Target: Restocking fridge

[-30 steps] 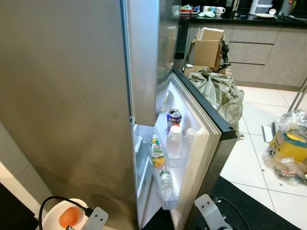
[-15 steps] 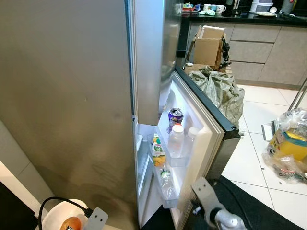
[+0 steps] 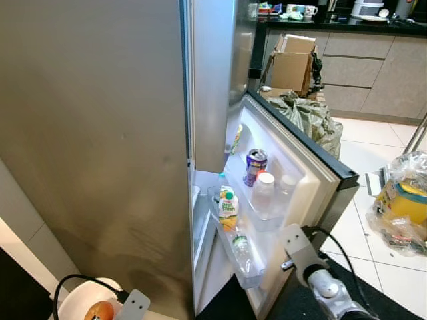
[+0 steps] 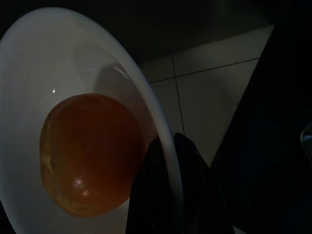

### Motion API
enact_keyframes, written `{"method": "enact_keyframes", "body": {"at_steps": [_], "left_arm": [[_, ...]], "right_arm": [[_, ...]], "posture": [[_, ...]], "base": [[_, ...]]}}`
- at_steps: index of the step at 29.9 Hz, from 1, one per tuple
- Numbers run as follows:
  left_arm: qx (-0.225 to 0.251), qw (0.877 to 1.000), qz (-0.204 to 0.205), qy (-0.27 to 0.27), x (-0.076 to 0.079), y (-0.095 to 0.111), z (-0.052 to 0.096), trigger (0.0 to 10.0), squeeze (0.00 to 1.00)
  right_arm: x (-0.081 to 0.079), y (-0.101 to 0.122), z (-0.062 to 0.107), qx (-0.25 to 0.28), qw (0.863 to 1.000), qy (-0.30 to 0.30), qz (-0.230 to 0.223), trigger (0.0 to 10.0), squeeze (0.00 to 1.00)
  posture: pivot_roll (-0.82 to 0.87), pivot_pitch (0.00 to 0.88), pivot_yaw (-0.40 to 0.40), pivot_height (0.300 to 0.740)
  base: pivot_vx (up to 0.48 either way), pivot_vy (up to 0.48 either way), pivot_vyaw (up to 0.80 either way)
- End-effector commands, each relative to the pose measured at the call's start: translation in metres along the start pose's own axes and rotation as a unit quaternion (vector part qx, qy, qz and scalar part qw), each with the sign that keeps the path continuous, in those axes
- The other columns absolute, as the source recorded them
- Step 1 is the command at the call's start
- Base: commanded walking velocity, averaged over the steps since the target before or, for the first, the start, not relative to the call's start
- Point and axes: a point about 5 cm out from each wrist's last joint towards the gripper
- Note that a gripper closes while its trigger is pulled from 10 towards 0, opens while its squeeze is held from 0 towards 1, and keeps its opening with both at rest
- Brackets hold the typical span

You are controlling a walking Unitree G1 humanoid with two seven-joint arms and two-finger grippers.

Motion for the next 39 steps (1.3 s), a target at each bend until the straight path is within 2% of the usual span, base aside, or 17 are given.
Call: {"method": "enact_keyframes", "body": {"at_steps": [1, 2, 3, 4, 6, 9, 14, 16, 18, 25, 27, 28, 29, 31, 32, 34, 39], "left_arm": [[0.0, 1.0, 0.001, 0.001, 0.002, 0.0, 0.0, 10.0, 0.0], [-0.001, 1.0, 0.002, 0.001, 0.002, 0.0, 0.0, 10.0, 0.0], [-0.001, 1.0, 0.002, 0.001, 0.002, 0.0, 0.0, 10.0, 0.0], [-0.001, 1.0, 0.002, 0.002, 0.002, 0.0, 0.0, 10.0, 0.0], [-0.001, 1.0, 0.002, 0.002, 0.002, 0.0, 0.0, 10.0, 0.0], [-0.001, 1.0, 0.002, 0.002, 0.002, -0.001, 0.0, 10.0, 0.0], [-0.001, 1.0, 0.002, 0.002, 0.001, -0.001, 0.001, 10.0, 0.0], [-0.001, 1.0, 0.002, 0.001, 0.002, -0.001, 0.001, 10.0, 0.0], [-0.001, 1.0, 0.002, 0.0, 0.003, 0.0, 0.001, 10.0, 0.0], [-0.001, 1.0, 0.002, 0.0, 0.003, 0.0, 0.001, 10.0, 0.0], [0.0, 1.0, 0.001, -0.001, 0.004, 0.0, 0.001, 10.0, 0.0], [0.001, 1.0, 0.001, -0.001, 0.004, 0.0, 0.001, 10.0, 0.0], [0.001, 1.0, 0.001, -0.001, 0.004, 0.0, 0.001, 10.0, 0.0], [0.001, 1.0, 0.001, 0.0, 0.002, 0.0, 0.0, 10.0, 0.0], [0.0, 1.0, 0.002, -0.001, 0.002, 0.0, 0.0, 10.0, 0.0], [-0.002, 1.0, 0.006, -0.007, 0.003, -0.001, 0.001, 10.0, 0.0], [-0.002, 1.0, 0.008, -0.015, 0.007, -0.001, 0.001, 10.0, 0.0]], "right_arm": [[0.014, -0.007, 0.002, -0.019, 0.999, -0.037, 0.005, 10.0, 0.0], [0.037, -0.018, 0.008, -0.042, 0.995, -0.092, 0.019, 10.0, 0.0], [0.037, -0.018, 0.008, -0.042, 0.995, -0.092, 0.019, 10.0, 0.0], [0.052, -0.025, 0.013, -0.055, 0.991, -0.123, 0.021, 10.0, 0.0], [0.052, -0.025, 0.013, -0.055, 0.991, -0.123, 0.021, 10.0, 0.0], [0.098, -0.041, 0.031, -0.086, 0.975, -0.206, 0.026, 10.0, 0.0], [0.126, -0.05, 0.045, -0.105, 0.962, -0.251, 0.027, 10.0, 0.0], [0.127, -0.053, 0.048, -0.111, 0.961, -0.254, 0.029, 10.0, 0.0], [0.118, -0.058, 0.048, -0.121, 0.963, -0.24, 0.024, 10.0, 0.0], [0.118, -0.058, 0.048, -0.121, 0.963, -0.24, 0.024, 10.0, 0.0], [0.109, -0.059, 0.046, -0.122, 0.967, -0.223, 0.023, 10.0, 0.0], [0.078, -0.068, 0.043, -0.143, 0.977, -0.159, 0.017, 10.0, 0.0], [0.078, -0.068, 0.043, -0.143, 0.977, -0.159, 0.017, 10.0, 0.0], [0.026, -0.087, 0.05, -0.188, 0.98, -0.056, -0.001, 10.0, 0.0], [0.011, -0.095, 0.056, -0.206, 0.978, -0.027, -0.006, 10.0, 0.0], [-0.004, -0.105, 0.065, -0.229, 0.973, 0.0, -0.014, 10.0, 0.0], [-0.018, -0.119, 0.08, -0.259, 0.965, 0.032, -0.017, 10.0, 0.0]], "posture": [[-0.07, 0.0, 0.003, 0.74], [-0.07, 0.0, 0.002, 0.74], [-0.07, 0.0, 0.002, 0.74], [-0.07, 0.0, 0.002, 0.74], [-0.07, 0.0, 0.002, 0.74], [-0.07, 0.0, 0.003, 0.74], [-0.08, 0.0, 0.004, 0.74], [-0.08, 0.0, 0.004, 0.74], [-0.08, 0.0, 0.004, 0.74], [-0.08, 0.0, 0.004, 0.74], [-0.08, 0.0, 0.006, 0.74], [-0.08, 0.0, 0.007, 0.74], [-0.08, 0.0, 0.007, 0.74], [-0.08, 0.0, 0.004, 0.74], [-0.08, 0.0, 0.004, 0.74], [-0.08, 0.0, 0.004, 0.74], [-0.08, 0.0, 0.004, 0.74]], "base": [[0.0, 0.0, 0.0], [0.0, 0.0, 0.0], [0.0, 0.0, 0.0], [0.0, 0.0, 0.0], [0.0, 0.0, 0.0], [0.0, 0.0, 0.0], [0.0, 0.0, 0.0], [0.0, 0.0, 0.0], [0.0, 0.0, 0.0], [0.0, 0.0, 0.0], [0.0, 0.0, 0.0], [0.0, 0.0, 0.0], [0.0, 0.0, 0.0], [0.0, 0.0, 0.0], [0.0, 0.0, 0.0], [0.0, 0.0, 0.0], [0.0, -0.259, 0.0]]}}
Point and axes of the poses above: a point about 5 cm out from each wrist's last joint towards the gripper, its own z axis pointing back from the gripper into the wrist, its own y axis along the axis of the wrist's last joint, x = y × z, and after that the axes turned 7 degrees about -z, right-handed
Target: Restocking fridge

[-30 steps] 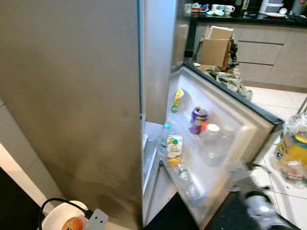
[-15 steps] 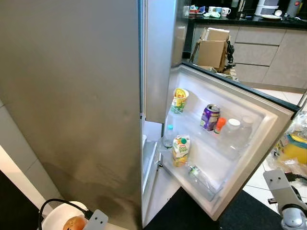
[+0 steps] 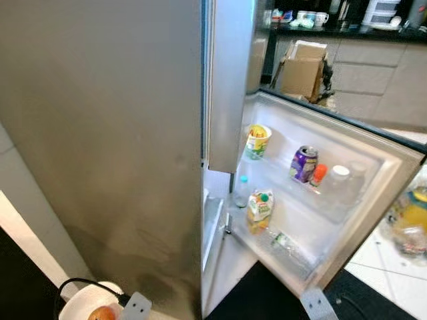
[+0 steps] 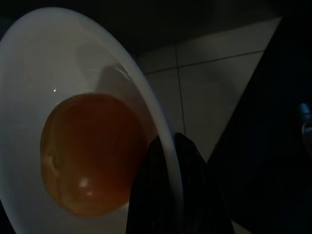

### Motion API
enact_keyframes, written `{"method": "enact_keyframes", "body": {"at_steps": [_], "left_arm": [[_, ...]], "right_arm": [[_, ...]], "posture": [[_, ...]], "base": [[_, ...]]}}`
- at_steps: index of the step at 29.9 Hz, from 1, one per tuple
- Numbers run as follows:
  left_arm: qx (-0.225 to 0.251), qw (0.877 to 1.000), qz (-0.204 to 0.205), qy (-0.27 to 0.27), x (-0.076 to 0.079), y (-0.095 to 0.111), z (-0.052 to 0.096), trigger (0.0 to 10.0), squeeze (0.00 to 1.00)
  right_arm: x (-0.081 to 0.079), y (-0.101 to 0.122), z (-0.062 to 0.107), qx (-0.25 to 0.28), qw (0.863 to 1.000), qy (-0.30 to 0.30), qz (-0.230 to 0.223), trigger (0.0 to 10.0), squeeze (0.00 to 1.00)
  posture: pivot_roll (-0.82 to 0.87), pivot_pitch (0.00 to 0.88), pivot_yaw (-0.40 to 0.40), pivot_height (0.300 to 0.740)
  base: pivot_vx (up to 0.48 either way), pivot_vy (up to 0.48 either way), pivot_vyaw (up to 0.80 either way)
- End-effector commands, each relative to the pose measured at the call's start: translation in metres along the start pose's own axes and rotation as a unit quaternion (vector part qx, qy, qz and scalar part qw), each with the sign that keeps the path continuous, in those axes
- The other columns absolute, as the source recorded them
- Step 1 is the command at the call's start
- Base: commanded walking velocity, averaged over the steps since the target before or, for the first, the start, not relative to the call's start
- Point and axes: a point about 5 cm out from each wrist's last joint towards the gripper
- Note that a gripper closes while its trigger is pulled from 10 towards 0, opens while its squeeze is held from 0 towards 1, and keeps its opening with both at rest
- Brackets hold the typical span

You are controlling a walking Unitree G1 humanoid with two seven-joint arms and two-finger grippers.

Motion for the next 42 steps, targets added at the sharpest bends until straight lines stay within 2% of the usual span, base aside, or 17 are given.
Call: {"method": "enact_keyframes", "body": {"at_steps": [1, 5, 13, 19, 23, 31, 35, 39, 42], "left_arm": [[0.005, 1.0, -0.001, -0.004, 0.001, 0.002, 0.0, 10.0, 0.0], [0.004, 1.0, -0.001, -0.006, 0.001, 0.003, 0.0, 10.0, 0.0], [0.004, 1.0, -0.003, -0.008, 0.001, 0.003, -0.001, 10.0, 0.0], [0.006, 1.0, -0.004, -0.008, 0.0, 0.004, -0.001, 10.0, 0.0], [0.005, 1.0, -0.003, -0.007, 0.0, 0.004, -0.001, 10.0, 0.0], [0.004, 1.0, -0.003, -0.007, 0.0, 0.004, -0.001, 10.0, 0.0], [0.005, 1.0, 0.004, -0.005, 0.0, 0.004, -0.001, 10.0, 0.0], [0.005, 1.0, 0.004, -0.005, 0.001, 0.004, -0.001, 10.0, 0.0], [0.006, 1.0, 0.005, -0.005, 0.001, 0.005, -0.001, 10.0, 0.0]], "right_arm": [[-0.002, -0.008, 0.002, -0.012, 1.0, 0.01, 0.004, 10.0, 0.0], [-0.009, -0.027, 0.009, -0.041, 0.999, 0.03, 0.012, 10.0, 0.0], [-0.009, -0.029, 0.009, -0.047, 0.998, 0.037, 0.005, 10.0, 0.0], [-0.011, -0.018, 0.006, -0.029, 0.998, 0.056, 0.003, 10.0, 0.0], [-0.013, -0.009, 0.003, -0.016, 0.998, 0.063, 0.009, 10.0, 0.0], [-0.013, -0.005, 0.002, -0.007, 0.998, 0.063, 0.006, 10.0, 0.0], [-0.01, 0.011, -0.001, 0.024, 0.998, 0.059, -0.002, 10.0, 0.0], [-0.01, 0.017, -0.003, 0.035, 0.997, 0.066, -0.005, 10.0, 0.0], [-0.014, 0.033, -0.005, 0.061, 0.992, 0.102, -0.029, 10.0, 0.0]], "posture": [[-0.08, 0.0, 0.004, 0.74], [-0.08, 0.0, 0.003, 0.74], [-0.08, 0.0, 0.005, 0.74], [-0.08, 0.0, 0.006, 0.74], [-0.08, 0.0, 0.007, 0.74], [-0.08, 0.0, 0.007, 0.74], [-0.08, 0.0, 0.007, 0.74], [-0.08, 0.0, 0.007, 0.74], [-0.08, 0.0, 0.007, 0.74]], "base": [[0.0, -0.416, 0.0], [0.0, -0.428, 0.0], [0.0, -0.452, 0.0], [0.0, -0.458, 0.0], [0.0, -0.447, 0.79], [0.0, -0.432, 0.79], [0.0, 0.0, 0.0], [0.0, 0.0, 0.0], [0.0, 0.0, 0.0]]}}
Point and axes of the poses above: a point about 5 cm out from each wrist's last joint towards the gripper, its own z axis pointing back from the gripper into the wrist, its own y axis along the axis of the wrist's last joint, x = y × z, and after that the axes turned 7 degrees about -z, right-handed
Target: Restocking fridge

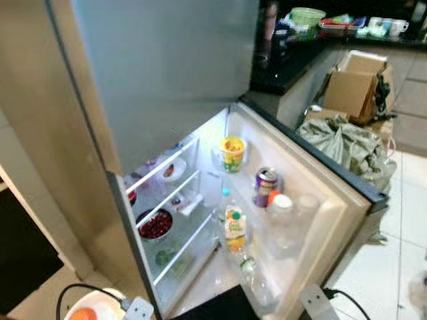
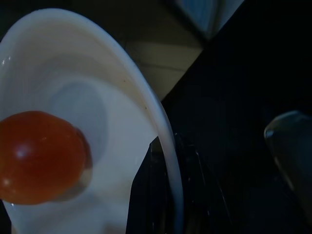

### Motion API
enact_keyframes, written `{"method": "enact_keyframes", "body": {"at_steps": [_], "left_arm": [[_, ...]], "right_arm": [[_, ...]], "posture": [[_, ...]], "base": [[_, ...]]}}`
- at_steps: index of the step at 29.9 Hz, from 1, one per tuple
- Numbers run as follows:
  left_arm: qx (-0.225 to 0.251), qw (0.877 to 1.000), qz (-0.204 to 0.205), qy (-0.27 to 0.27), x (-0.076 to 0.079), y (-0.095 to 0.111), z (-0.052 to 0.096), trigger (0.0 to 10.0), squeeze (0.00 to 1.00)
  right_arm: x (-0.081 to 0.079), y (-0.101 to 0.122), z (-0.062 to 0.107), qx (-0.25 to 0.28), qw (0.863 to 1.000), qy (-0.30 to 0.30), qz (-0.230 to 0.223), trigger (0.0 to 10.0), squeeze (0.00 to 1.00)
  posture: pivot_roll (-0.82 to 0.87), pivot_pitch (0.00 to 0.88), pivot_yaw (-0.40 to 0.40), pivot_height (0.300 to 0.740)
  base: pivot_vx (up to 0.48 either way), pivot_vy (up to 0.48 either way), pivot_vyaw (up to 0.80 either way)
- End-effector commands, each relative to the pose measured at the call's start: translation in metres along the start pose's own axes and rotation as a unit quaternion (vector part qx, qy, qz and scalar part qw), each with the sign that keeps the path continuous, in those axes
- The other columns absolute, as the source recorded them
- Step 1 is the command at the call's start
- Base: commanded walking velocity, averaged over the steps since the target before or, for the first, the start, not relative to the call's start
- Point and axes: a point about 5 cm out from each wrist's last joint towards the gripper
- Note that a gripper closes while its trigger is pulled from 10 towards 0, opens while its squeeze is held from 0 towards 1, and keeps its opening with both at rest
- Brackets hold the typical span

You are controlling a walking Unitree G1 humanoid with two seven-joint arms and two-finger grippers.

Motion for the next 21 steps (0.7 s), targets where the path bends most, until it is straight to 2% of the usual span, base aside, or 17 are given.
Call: {"method": "enact_keyframes", "body": {"at_steps": [1, 2, 5, 6, 9, 10, 13, 18, 21], "left_arm": [[0.01, 1.0, -0.001, 0.011, -0.006, 0.005, -0.001, 10.0, 0.0], [0.01, 1.0, -0.001, 0.011, -0.006, 0.005, -0.001, 10.0, 0.0], [0.01, 1.0, -0.002, 0.012, -0.006, 0.005, -0.001, 10.0, 0.0], [0.01, 1.0, -0.002, 0.012, -0.006, 0.005, -0.001, 10.0, 0.0], [0.009, 1.0, -0.002, 0.012, -0.006, 0.004, -0.001, 10.0, 0.0], [0.009, 1.0, -0.002, 0.012, -0.006, 0.004, -0.001, 10.0, 0.0], [0.009, 1.0, -0.003, 0.014, -0.006, 0.004, -0.001, 10.0, 0.0], [0.009, 1.0, -0.004, 0.015, -0.007, 0.004, -0.001, 10.0, 0.0], [0.008, 1.0, -0.004, 0.015, -0.007, 0.003, -0.001, 10.0, 0.0]], "right_arm": [[-0.008, 0.01, -0.003, 0.023, 0.999, 0.028, -0.018, 10.0, 0.0], [-0.016, 0.024, -0.006, 0.053, 0.995, 0.081, -0.035, 10.0, 0.0], [-0.027, 0.039, -0.007, 0.078, 0.985, 0.144, -0.046, 10.0, 0.0], [-0.027, 0.039, -0.007, 0.078, 0.985, 0.144, -0.046, 10.0, 0.0], [-0.043, 0.054, -0.007, 0.105, 0.965, 0.233, -0.061, 10.0, 0.0], [-0.043, 0.054, -0.007, 0.105, 0.965, 0.233, -0.061, 10.0, 0.0], [-0.051, 0.071, -0.007, 0.133, 0.946, 0.288, -0.066, 10.0, 0.0], [-0.049, 0.09, -0.007, 0.17, 0.937, 0.296, -0.072, 10.0, 0.0], [-0.043, 0.11, -0.006, 0.213, 0.93, 0.29, -0.08, 10.0, 0.0]], "posture": [[-0.08, 0.0, 0.007, 0.74], [-0.08, 0.0, 0.007, 0.74], [-0.08, 0.0, 0.007, 0.74], [-0.08, 0.0, 0.007, 0.74], [-0.08, 0.0, 0.007, 0.74], [-0.08, 0.0, 0.007, 0.74], [-0.08, 0.0, 0.008, 0.74], [-0.08, 0.0, 0.008, 0.74], [-0.08, 0.0, 0.008, 0.74]], "base": [[0.0, 0.0, 0.0], [0.0, 0.0, 0.0], [0.0, 0.0, 0.0], [0.0, 0.0, 0.0], [0.0, 0.0, 0.0], [0.0, 0.0, 0.0], [0.0, 0.0, 0.0], [0.0, 0.0, 0.0], [0.0, 0.0, 0.0]]}}
Point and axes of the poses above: a point about 5 cm out from each wrist's last joint towards the gripper, its own z axis pointing back from the gripper into the wrist, its own y axis along the axis of the wrist's last joint, x = y × z, and after that the axes turned 7 degrees about -z, right-handed
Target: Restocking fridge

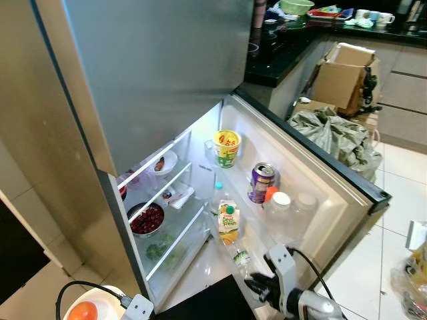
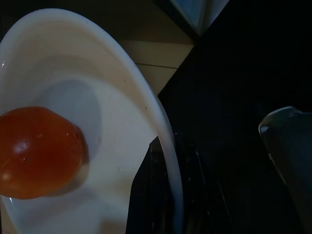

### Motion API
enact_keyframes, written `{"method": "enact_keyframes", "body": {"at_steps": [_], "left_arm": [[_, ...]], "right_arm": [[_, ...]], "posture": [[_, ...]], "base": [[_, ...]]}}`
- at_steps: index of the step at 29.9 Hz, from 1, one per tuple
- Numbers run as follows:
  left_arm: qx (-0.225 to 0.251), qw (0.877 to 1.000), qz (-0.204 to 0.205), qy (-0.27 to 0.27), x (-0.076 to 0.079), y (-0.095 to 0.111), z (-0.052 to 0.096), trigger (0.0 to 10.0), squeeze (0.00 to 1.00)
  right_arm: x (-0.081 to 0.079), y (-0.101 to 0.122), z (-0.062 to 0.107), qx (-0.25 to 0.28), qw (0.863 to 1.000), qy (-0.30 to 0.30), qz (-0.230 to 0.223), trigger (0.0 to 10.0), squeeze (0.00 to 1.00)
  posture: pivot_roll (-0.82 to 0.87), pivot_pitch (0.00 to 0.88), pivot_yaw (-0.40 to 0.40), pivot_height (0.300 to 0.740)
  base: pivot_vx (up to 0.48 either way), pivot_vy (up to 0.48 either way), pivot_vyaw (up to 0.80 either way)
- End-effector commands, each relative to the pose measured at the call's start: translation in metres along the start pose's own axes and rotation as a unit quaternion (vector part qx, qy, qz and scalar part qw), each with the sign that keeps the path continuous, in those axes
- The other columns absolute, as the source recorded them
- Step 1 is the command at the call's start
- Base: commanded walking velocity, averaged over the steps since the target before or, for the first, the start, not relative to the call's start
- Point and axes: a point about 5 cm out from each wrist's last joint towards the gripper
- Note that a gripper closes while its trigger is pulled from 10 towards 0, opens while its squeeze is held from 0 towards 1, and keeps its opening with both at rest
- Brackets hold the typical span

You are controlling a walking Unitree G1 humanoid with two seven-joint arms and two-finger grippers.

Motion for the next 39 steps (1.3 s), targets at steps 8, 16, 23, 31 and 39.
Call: {"method": "enact_keyframes", "body": {"at_steps": [8, 16, 23, 31, 39], "left_arm": [[0.004, 1.0, -0.003, 0.011, -0.004, 0.001, 0.0, 10.0, 0.0], [0.003, 1.0, -0.003, 0.012, -0.005, 0.0, 0.0, 10.0, 0.0], [0.004, 1.0, -0.004, 0.013, -0.005, 0.001, 0.0, 10.0, 0.0], [0.005, 1.0, -0.004, 0.012, -0.005, 0.002, -0.001, 10.0, 0.0], [0.003, 1.0, -0.004, 0.012, -0.005, 0.001, 0.0, 10.0, 0.0]], "right_arm": [[0.026, 0.039, 0.005, 0.083, 0.992, -0.092, 0.022, 10.0, 0.0], [0.054, 0.04, 0.024, 0.059, 0.973, -0.219, 0.051, 10.0, 0.0], [0.083, 0.039, 0.055, 0.04, 0.936, -0.341, 0.076, 10.0, 0.0], [0.081, 0.022, 0.057, 0.001, 0.927, -0.365, 0.087, 10.0, 0.0], [0.071, -0.003, 0.055, -0.051, 0.929, -0.357, 0.082, 10.0, 0.0]], "posture": [[-0.08, 0.0, 0.003, 0.74], [-0.08, 0.0, 0.004, 0.74], [-0.08, 0.0, 0.004, 0.74], [-0.08, 0.0, 0.003, 0.74], [-0.08, 0.0, 0.005, 0.74]], "base": [[0.0, 0.0, 0.0], [0.0, 0.0, 0.0], [0.0, 0.0, 0.0], [0.0, 0.0, 0.0], [0.0, 0.0, 0.0]]}}
Point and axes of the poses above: a point about 5 cm out from each wrist's last joint towards the gripper, its own z axis pointing back from the gripper into the wrist, its own y axis along the axis of the wrist's last joint, x = y × z, and after that the axes turned 7 degrees about -z, right-handed
